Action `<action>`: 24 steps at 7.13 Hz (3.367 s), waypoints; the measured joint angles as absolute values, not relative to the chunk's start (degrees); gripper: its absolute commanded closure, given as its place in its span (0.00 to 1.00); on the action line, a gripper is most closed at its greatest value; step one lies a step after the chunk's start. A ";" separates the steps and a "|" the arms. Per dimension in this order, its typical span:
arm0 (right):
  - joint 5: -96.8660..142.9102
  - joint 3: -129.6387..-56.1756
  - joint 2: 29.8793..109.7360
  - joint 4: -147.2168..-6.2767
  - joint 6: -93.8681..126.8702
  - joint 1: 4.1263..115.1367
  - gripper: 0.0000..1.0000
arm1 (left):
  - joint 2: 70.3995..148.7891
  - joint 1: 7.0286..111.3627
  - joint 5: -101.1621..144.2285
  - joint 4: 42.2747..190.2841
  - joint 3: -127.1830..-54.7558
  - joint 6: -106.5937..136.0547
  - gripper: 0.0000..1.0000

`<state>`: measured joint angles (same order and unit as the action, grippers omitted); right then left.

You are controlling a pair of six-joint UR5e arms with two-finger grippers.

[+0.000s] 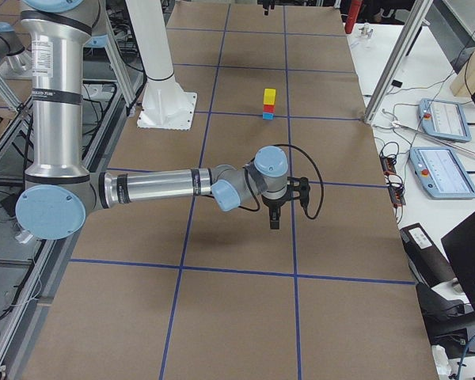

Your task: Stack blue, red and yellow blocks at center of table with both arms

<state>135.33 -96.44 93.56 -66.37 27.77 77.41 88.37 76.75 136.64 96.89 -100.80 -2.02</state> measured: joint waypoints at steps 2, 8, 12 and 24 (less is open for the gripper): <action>136.65 -93.44 90.88 -72.08 20.12 80.75 0.00 | 88.28 78.18 136.63 96.68 -99.99 -2.40 0.00; 135.13 -92.83 84.11 -83.83 9.66 81.77 0.00 | 88.24 81.04 135.02 95.94 -99.28 1.45 0.00; 136.24 -92.82 84.07 -83.72 9.73 81.04 0.00 | 88.24 81.11 135.27 96.12 -98.90 1.67 0.00; 136.05 -97.41 88.67 -82.89 11.13 82.20 0.00 | 80.12 85.25 136.90 96.64 -105.55 1.83 0.00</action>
